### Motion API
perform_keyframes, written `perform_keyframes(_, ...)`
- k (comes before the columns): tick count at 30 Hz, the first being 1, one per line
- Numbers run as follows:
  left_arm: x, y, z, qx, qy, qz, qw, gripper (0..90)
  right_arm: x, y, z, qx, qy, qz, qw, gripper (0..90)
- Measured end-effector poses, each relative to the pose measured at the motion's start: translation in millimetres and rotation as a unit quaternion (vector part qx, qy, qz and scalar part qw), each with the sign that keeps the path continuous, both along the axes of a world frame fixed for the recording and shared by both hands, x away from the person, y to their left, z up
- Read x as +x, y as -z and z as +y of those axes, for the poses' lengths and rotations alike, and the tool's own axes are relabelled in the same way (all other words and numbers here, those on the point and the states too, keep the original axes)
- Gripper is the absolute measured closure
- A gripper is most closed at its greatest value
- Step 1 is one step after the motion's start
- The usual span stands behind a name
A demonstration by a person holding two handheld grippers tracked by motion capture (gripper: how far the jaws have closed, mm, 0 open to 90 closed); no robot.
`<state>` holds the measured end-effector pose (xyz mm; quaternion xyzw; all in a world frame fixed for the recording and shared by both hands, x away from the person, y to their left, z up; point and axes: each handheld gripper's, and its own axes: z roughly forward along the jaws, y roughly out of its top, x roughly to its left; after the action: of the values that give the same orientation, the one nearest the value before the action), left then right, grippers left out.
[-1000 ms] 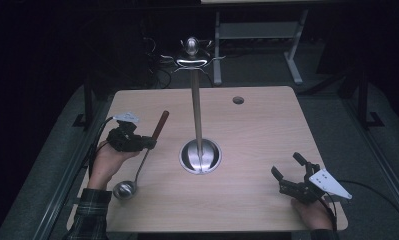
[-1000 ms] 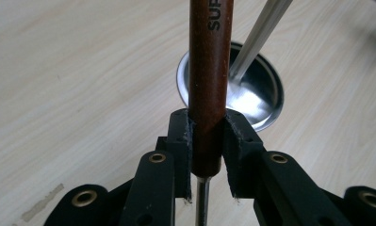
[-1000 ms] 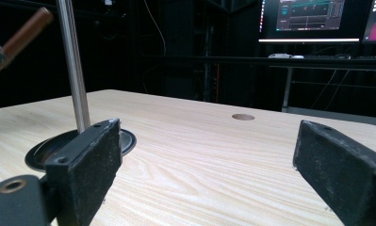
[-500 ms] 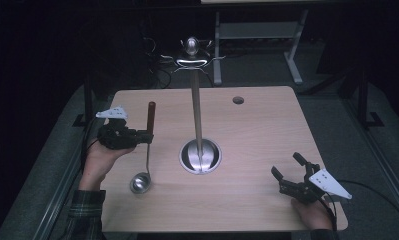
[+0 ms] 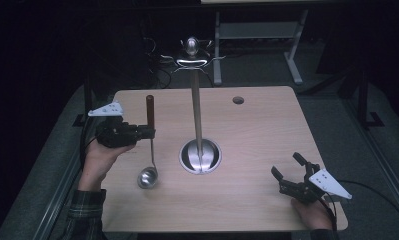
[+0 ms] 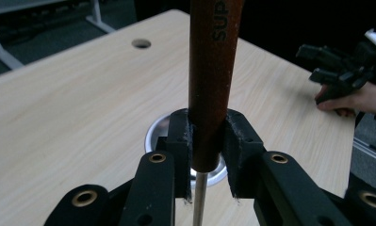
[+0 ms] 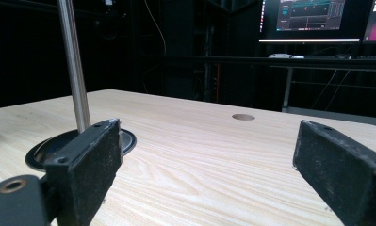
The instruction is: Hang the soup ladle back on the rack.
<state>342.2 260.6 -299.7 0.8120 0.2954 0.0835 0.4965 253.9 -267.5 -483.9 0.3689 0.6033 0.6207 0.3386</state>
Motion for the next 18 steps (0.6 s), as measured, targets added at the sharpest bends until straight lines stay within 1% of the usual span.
perform_keyframes(2, -1.8, -5.3, -1.2, -0.007, 0.000, -0.008, 0.9999, 74.0, 0.0, 0.0, 0.0, 0.000, 0.000, 0.000, 1.0000, 8.0)
perform_keyframes(3, -3.1, -11.2, -2.4, -0.013, -0.003, -0.015, 0.9998, 74.0, 0.0, 0.0, 0.0, 0.000, 0.000, 0.000, 1.0000, 8.0)
perform_keyframes(4, -3.1, -11.2, -2.4, -0.013, -0.003, -0.015, 0.9998, 74.0, 0.0, 0.0, 0.0, 0.000, 0.000, 0.000, 1.0000, 8.0)
perform_keyframes(5, -4.2, -13.9, -3.4, -0.016, -0.003, -0.022, 0.9996, 74.0, 0.0, 0.0, 0.0, 0.000, 0.000, 0.000, 1.0000, 8.0)
perform_keyframes(7, -6.0, -19.9, -4.7, -0.016, -0.004, -0.029, 0.9995, 74.0, 0.0, 0.0, 0.0, 0.000, 0.000, 0.000, 1.0000, 8.0)
perform_keyframes(8, -6.8, -22.6, -5.1, -0.016, 0.000, -0.033, 0.9993, 74.0, 0.0, 0.0, 0.1, 0.000, 0.000, 0.000, 1.0000, 8.0)
perform_keyframes(9, -8.1, -28.4, -7.1, -0.019, 0.007, -0.039, 0.9990, 74.0, 0.0, 0.0, 0.1, 0.000, 0.000, 0.000, 1.0000, 8.0)
perform_keyframes(10, -8.1, -28.4, -7.1, -0.019, 0.007, -0.039, 0.9990, 74.0, 0.0, 0.0, 0.0, 0.000, 0.000, 0.000, 1.0000, 8.0)
perform_keyframes(12, -9.5, -38.5, -10.4, -0.018, 0.016, -0.048, 0.9985, 74.0, 0.0, 0.0, 0.1, 0.000, 0.001, 0.000, 1.0000, 8.0)
perform_keyframes(13, -9.5, -38.5, -10.4, -0.018, 0.016, -0.048, 0.9985, 74.0, 0.0, 0.0, 0.1, 0.000, 0.001, 0.000, 1.0000, 8.0)
perform_keyframes(14, -10.3, -42.3, -11.7, -0.020, 0.018, -0.051, 0.9983, 74.0, 0.0, 0.0, 0.1, 0.000, 0.001, 0.000, 1.0000, 8.0)
perform_keyframes(15, -10.7, -45.9, -12.8, -0.022, 0.022, -0.057, 0.9979, 74.0, 0.0, 0.0, 0.1, 0.000, 0.001, 0.000, 1.0000, 8.0)
perform_keyframes(16, -11.3, -49.4, -13.9, -0.024, 0.024, -0.058, 0.9977, 74.0, 0.0, 0.0, 0.1, 0.000, 0.001, 0.000, 1.0000, 8.0)
perform_keyframes(17, -11.7, -55.7, -15.6, -0.025, 0.029, -0.065, 0.9971, 74.0, 0.0, 0.0, 0.1, 0.000, 0.001, 0.000, 1.0000, 8.0)
perform_keyframes(18, -11.7, -55.7, -15.6, -0.025, 0.029, -0.065, 0.9971, 74.0, 0.0, 0.0, 0.1, 0.000, 0.001, 0.000, 1.0000, 8.0)
